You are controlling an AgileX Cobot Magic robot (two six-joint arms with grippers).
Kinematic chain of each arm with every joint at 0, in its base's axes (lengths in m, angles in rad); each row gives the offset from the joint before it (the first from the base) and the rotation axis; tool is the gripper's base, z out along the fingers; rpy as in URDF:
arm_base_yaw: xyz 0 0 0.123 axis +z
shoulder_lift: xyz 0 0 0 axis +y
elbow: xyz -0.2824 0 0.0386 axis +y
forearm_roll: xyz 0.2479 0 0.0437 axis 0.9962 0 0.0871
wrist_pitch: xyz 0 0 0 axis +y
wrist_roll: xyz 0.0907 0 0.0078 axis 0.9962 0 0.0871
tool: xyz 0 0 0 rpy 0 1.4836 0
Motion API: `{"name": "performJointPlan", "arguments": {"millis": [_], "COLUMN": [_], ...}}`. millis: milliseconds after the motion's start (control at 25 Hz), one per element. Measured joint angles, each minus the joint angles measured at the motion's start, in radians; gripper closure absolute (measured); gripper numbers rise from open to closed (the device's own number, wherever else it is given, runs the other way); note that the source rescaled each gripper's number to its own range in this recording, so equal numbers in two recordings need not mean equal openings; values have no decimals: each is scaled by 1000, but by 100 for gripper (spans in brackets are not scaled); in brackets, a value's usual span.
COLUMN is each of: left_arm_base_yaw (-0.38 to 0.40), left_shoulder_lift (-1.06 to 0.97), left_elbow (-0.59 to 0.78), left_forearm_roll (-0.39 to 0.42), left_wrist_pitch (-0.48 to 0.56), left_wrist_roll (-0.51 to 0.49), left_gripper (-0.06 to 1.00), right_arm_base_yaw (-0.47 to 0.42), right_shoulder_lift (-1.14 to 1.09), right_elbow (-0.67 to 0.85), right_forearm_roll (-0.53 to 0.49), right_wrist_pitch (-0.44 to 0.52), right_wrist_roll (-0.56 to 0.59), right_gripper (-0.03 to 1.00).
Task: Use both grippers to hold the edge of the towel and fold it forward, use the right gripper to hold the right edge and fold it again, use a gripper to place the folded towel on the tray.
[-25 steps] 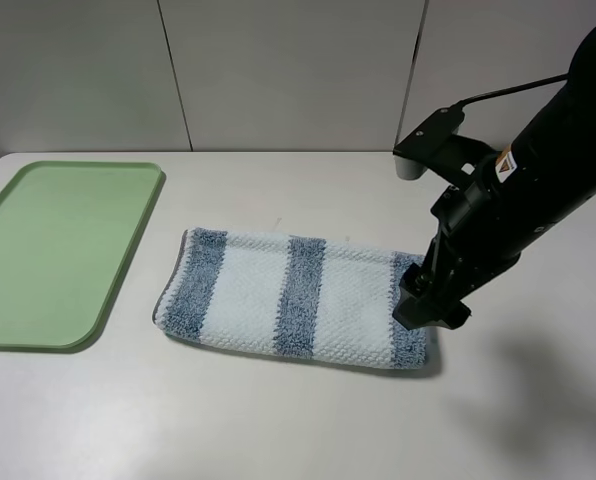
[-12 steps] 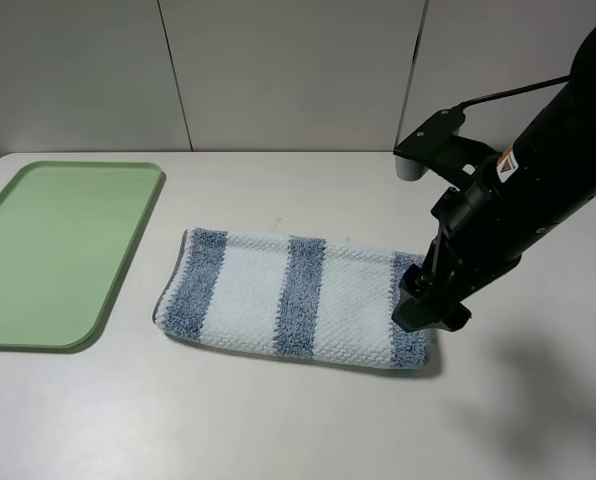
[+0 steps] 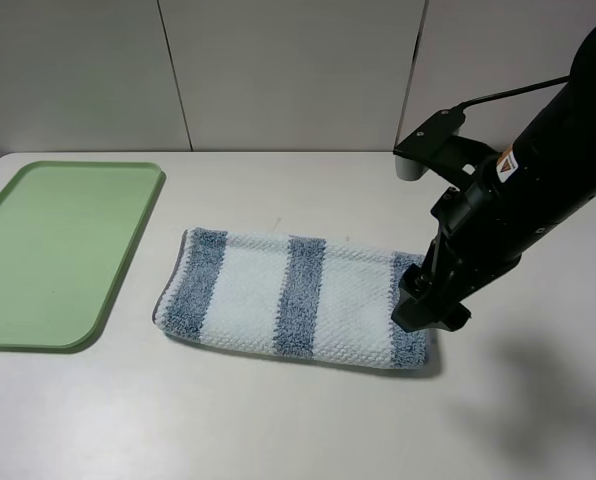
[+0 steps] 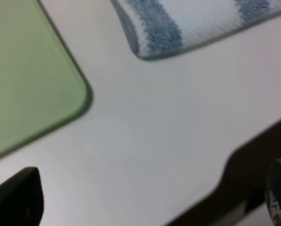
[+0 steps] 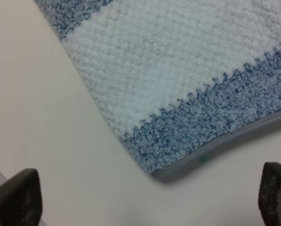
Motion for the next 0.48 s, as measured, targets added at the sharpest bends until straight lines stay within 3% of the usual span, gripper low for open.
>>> {"name": "performJointPlan", "arguments": {"millis": [480], "left_arm_base_yaw": [9], "left_shoulder_lift": [0], "left_elbow": [13], "left_forearm_roll": [27], "left_wrist_pitch": [-27], "left_wrist_roll": [-11], "left_gripper": [1], "right_arm_base_yaw": [0], "right_shoulder_lift": [0], "right_elbow": [0], "right_forearm_roll": [2], "right_wrist_pitch": [-18], "right_wrist_roll": [0], "right_gripper": [-3]}}
